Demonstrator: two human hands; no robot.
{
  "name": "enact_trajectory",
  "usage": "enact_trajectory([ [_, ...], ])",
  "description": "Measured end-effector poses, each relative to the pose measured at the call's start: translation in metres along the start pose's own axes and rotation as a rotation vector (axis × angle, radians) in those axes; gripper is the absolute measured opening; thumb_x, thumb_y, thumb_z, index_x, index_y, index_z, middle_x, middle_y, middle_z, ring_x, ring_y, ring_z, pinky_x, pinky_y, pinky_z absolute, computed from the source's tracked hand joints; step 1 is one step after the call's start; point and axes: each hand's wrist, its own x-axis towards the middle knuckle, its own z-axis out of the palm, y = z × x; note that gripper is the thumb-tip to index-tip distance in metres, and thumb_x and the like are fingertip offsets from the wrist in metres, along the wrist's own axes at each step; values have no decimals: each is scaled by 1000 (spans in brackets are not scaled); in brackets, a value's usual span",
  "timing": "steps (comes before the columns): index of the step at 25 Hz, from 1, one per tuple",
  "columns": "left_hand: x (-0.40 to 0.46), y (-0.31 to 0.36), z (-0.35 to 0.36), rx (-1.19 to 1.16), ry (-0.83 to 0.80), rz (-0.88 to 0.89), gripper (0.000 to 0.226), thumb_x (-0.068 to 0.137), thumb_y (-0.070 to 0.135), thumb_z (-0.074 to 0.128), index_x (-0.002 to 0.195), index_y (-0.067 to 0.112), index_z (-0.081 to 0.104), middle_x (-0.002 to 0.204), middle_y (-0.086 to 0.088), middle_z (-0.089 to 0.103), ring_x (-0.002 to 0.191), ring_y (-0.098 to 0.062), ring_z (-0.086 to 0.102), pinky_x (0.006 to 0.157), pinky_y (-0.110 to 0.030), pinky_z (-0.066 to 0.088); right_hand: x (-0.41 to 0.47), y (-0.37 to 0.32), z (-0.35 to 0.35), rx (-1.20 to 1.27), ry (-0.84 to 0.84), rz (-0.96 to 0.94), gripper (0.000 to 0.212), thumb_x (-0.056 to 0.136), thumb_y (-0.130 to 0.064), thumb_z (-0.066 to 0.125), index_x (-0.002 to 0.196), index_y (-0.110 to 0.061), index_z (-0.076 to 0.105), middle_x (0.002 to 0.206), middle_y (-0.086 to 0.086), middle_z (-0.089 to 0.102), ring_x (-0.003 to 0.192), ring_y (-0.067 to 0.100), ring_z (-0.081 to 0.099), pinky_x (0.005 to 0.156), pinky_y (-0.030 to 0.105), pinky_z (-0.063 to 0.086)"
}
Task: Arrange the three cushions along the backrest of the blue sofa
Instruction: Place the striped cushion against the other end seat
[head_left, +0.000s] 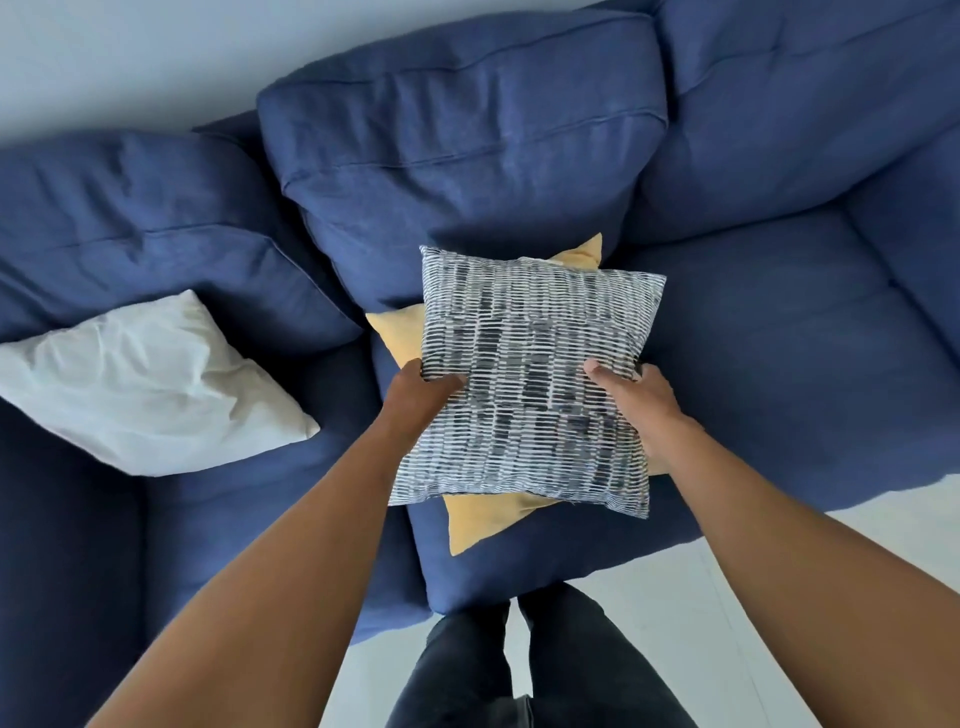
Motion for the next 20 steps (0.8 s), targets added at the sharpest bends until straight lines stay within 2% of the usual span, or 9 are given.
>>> enact_trajectory([
  [2, -8, 4, 7, -54, -29, -6, 50, 66, 44, 83, 111, 22, 75, 115, -4, 81, 106, -30, 77, 100, -53, 61, 0, 1, -2, 70, -54, 32, 104, 41, -72, 93, 126, -19, 63, 119, 4, 75, 105, 31, 74, 98, 53, 58],
  [3, -16, 7, 9, -64, -43, 0, 38, 73, 37, 84, 106, 24, 74, 115, -4, 80, 106, -30, 76, 99, -52, 61, -5, 0, -3, 104, -77, 31, 102, 38, -71, 95, 122, -20, 68, 117, 5, 78, 103, 31, 75, 97, 53, 58],
  [5, -31, 10, 8, -112, -56, 3, 29, 84, 22, 82, 111, 18, 72, 116, -8, 80, 107, -33, 75, 97, -49, 60, -23, 0, -6, 152, -127, -4, 73, 55, -56, 96, 114, -18, 74, 111, 6, 81, 100, 30, 78, 97, 53, 59],
  [7, -44, 3, 3, -184, -79, -17, 43, 81, 19, 83, 121, 9, 71, 116, -12, 81, 107, -36, 76, 98, -53, 61, -46, 3, -11, 173, -162, -31, 55, 69, -40, 94, 114, -16, 75, 111, 7, 82, 100, 28, 78, 98, 50, 60],
  [9, -58, -4, -4, -222, -106, -28, 45, 78, 18, 83, 120, 8, 73, 111, -13, 83, 105, -38, 78, 99, -57, 61, -69, 8, -16, 186, -186, -78, 50, 73, -35, 92, 116, -14, 76, 111, 6, 82, 101, 26, 79, 99, 48, 59],
  [12, -82, -12, -10, -292, -160, -5, 30, 89, 8, 76, 119, 5, 74, 106, -13, 85, 99, -37, 80, 85, -47, 64, -104, 18, -24, 227, -150, -161, 40, 80, -28, 88, 115, -13, 77, 110, 5, 83, 103, 26, 79, 100, 50, 59],
  [14, -96, -16, -10, -333, -208, 26, 30, 91, 2, 73, 121, 4, 74, 106, -14, 85, 96, -36, 80, 80, -44, 63, -127, 20, -32, 263, -114, -232, 35, 82, -21, 86, 115, -15, 76, 110, 4, 83, 103, 27, 78, 100, 50, 59],
  [18, -127, -10, -4, -369, -248, 140, 32, 90, -2, 70, 120, 7, 74, 113, -16, 83, 105, -43, 77, 96, -55, 61, -166, 27, -56, 298, -86, -334, 38, 82, -15, 86, 118, -18, 73, 110, 3, 83, 103, 26, 79, 99, 52, 59],
  [20, -139, 0, 2, -377, -265, 193, 31, 90, -1, 71, 119, 7, 75, 114, -16, 83, 106, -43, 77, 99, -56, 60, -176, 28, -75, 324, -89, -365, 39, 82, -17, 86, 119, -18, 73, 112, 3, 82, 104, 27, 78, 100, 54, 58],
])
